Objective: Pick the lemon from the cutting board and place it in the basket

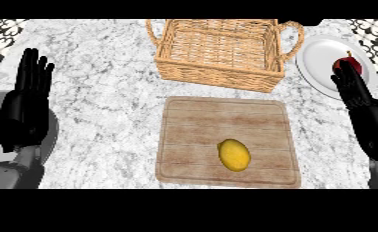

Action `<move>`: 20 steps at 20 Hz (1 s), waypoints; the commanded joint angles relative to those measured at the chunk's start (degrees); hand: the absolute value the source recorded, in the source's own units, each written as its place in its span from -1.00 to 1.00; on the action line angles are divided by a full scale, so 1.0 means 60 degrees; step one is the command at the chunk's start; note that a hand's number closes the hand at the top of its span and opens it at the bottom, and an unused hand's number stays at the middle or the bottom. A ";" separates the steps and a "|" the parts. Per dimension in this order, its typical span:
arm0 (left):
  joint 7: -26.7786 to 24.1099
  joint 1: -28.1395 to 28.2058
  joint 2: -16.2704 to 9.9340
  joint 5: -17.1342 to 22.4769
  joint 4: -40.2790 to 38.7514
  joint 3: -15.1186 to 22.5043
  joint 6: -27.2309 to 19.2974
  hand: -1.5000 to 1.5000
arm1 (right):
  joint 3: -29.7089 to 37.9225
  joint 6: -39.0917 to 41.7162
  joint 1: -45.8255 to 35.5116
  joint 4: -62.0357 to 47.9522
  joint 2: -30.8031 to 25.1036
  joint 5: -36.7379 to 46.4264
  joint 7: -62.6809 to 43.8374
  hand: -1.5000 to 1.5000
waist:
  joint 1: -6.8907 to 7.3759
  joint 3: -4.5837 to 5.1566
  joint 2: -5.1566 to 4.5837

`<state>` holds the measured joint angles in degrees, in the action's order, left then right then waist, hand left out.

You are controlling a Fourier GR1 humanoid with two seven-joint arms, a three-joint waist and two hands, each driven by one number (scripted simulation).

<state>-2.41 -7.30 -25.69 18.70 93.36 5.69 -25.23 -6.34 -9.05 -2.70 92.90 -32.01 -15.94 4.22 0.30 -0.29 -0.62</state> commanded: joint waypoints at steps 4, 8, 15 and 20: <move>0.1109 0.0706 0.0292 0.0117 -0.1290 0.1317 0.0868 0.00 | -0.2582 0.2791 -0.1642 0.1152 0.1489 -0.1389 0.0062 1.00 | 0.0811 0.0035 -0.0249; 0.2022 0.1227 0.0175 0.0202 -0.1847 0.2228 0.1663 0.00 | -0.4600 0.5162 -0.2768 0.2221 0.1792 -0.1590 0.0520 1.00 | 0.1413 0.0042 -0.0252; 0.2438 0.1942 0.0171 0.0282 -0.2493 0.2062 0.1576 0.00 | -0.6710 0.4852 -0.2647 0.3372 0.2159 0.0822 -0.0256 -1.00 | -0.0036 0.0059 0.0150; 0.2297 0.2188 0.0033 0.0426 -0.2254 0.1894 0.1736 0.00 | -0.4837 0.4454 -0.4539 0.3813 0.0735 0.3150 -0.1072 -1.00 | -0.0153 0.0079 0.0213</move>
<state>9.63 3.50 -26.32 20.72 82.99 16.16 -14.96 -40.35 18.38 -23.05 113.66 -23.30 -5.12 1.31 0.36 -0.54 0.88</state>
